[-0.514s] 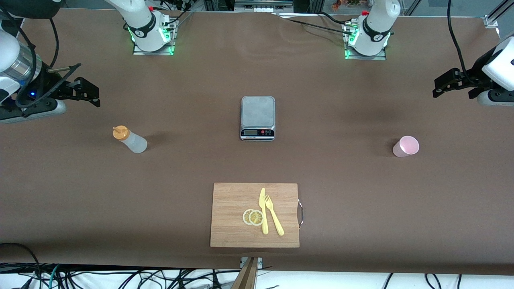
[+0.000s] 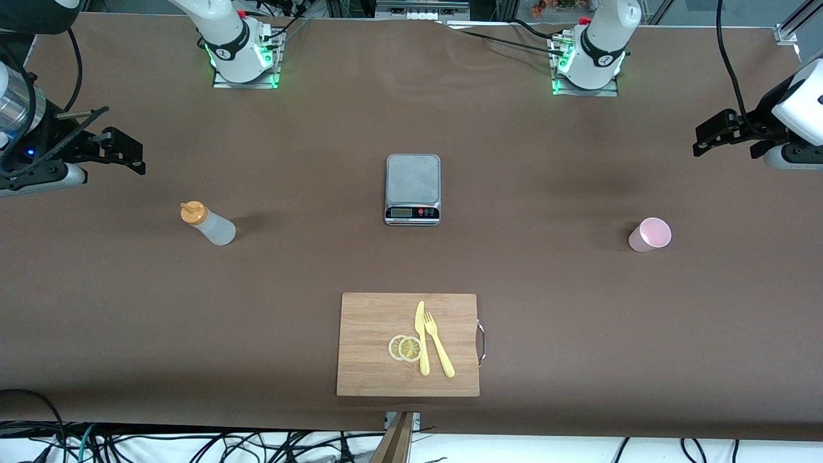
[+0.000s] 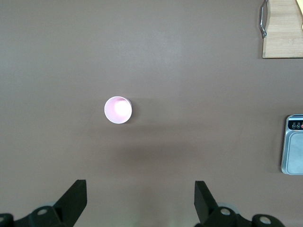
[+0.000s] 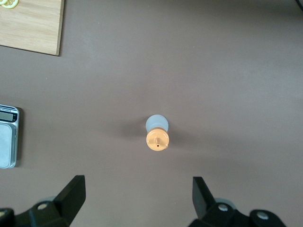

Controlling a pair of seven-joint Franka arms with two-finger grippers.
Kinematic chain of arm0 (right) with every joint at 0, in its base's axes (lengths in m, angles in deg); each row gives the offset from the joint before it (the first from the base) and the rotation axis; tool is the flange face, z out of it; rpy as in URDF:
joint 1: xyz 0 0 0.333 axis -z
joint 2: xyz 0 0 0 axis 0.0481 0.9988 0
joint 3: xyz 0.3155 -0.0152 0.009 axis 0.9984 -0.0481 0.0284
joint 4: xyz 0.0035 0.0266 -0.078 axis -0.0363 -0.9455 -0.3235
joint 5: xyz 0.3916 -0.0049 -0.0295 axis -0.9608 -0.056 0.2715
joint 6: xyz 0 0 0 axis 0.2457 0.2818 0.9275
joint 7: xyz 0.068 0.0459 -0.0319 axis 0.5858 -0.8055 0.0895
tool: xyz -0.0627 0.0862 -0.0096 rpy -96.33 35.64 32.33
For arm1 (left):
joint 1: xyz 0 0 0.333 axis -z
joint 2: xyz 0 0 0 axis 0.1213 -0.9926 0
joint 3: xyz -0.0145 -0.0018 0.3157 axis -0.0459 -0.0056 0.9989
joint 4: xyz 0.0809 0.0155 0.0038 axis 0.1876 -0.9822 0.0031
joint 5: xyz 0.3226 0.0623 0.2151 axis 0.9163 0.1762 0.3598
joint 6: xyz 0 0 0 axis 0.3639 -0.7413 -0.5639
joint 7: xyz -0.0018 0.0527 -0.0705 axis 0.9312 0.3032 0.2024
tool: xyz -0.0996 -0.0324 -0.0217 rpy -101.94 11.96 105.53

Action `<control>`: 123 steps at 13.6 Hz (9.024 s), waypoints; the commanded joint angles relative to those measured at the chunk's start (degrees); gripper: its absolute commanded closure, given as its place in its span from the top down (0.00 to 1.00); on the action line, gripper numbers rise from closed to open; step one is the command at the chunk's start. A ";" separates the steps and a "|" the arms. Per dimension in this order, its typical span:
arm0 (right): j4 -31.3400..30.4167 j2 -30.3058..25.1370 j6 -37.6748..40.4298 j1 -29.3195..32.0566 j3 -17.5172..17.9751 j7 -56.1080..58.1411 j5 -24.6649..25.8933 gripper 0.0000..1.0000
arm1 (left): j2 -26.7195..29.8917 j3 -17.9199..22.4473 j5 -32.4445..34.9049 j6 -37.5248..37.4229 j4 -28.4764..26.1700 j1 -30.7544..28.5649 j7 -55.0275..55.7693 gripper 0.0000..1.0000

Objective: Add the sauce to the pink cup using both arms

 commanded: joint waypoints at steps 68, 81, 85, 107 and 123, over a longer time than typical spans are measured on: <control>0.28 -0.15 -0.49 0.00 0.66 -0.35 -0.63 1.00 | -22.86 -13.68 -4.66 7.26 -1.63 -16.16 -9.08 0.00; 0.19 -0.15 -0.40 0.52 0.31 -0.35 -0.63 1.00 | -31.18 -30.33 -4.49 24.77 -0.82 11.77 38.57 0.00; 0.19 -0.15 -0.40 0.52 0.31 -0.35 -0.63 1.00 | -33.40 -30.15 -3.78 31.91 -4.68 16.18 41.20 0.00; 0.01 0.99 0.74 1.22 0.22 14.71 -0.63 1.00 | -24.10 -30.41 -1.41 17.19 -2.06 17.59 42.53 1.00; -1.39 16.52 1.72 14.57 0.04 74.66 -23.71 1.00 | -7.93 -9.09 -2.73 -3.25 9.23 9.16 9.54 1.00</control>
